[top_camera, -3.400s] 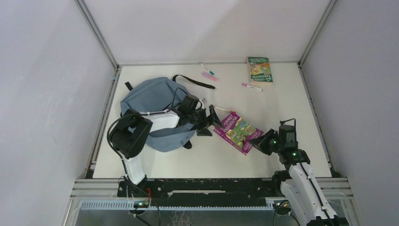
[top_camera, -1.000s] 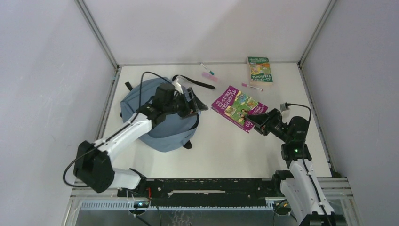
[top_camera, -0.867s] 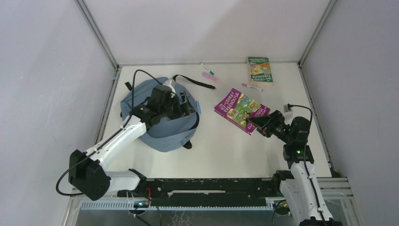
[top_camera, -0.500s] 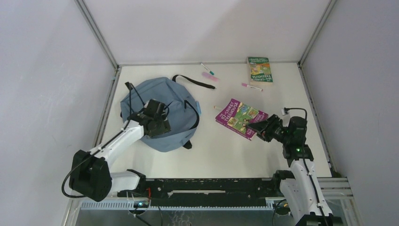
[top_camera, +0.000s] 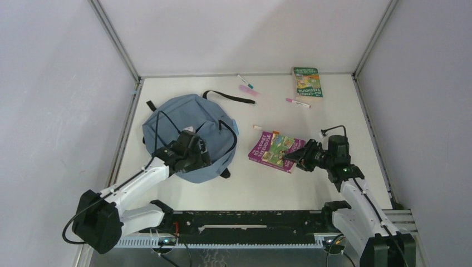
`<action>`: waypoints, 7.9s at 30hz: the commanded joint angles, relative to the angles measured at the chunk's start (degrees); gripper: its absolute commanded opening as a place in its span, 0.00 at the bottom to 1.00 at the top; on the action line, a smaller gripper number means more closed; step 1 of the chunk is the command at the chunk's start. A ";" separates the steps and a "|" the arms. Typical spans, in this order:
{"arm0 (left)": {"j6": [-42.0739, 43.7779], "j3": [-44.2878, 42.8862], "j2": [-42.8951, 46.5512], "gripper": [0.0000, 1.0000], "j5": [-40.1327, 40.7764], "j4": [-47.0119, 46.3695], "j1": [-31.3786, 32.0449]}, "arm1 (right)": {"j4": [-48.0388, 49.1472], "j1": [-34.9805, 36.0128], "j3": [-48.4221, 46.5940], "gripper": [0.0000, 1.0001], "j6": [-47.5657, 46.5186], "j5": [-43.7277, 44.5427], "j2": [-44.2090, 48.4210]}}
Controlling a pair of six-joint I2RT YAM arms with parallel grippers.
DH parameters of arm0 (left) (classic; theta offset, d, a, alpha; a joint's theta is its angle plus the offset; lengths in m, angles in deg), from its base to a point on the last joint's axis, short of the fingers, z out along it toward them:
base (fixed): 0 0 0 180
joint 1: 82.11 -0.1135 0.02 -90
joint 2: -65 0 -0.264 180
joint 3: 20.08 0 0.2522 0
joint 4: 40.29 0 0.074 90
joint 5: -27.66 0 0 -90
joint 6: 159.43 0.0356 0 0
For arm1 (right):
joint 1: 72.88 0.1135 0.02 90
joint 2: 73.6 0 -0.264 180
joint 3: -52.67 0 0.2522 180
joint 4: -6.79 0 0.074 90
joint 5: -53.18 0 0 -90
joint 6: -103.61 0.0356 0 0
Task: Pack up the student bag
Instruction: Place the book in the student bag, then move the book to the center of the board.
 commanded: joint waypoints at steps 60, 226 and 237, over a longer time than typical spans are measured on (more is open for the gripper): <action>19.78 -41.20 -9.05 0.00 0.20 15.74 -7.46 | 22.81 28.73 -17.34 0.00 12.04 10.73 -14.28; 9.02 -29.50 -12.26 0.68 -13.37 -5.04 7.57 | -26.24 -8.52 -114.66 0.89 -24.47 47.68 -99.93; 8.05 -27.93 -12.85 0.68 -15.08 -4.93 7.56 | -29.93 -11.15 -114.41 0.68 -25.06 41.46 -102.13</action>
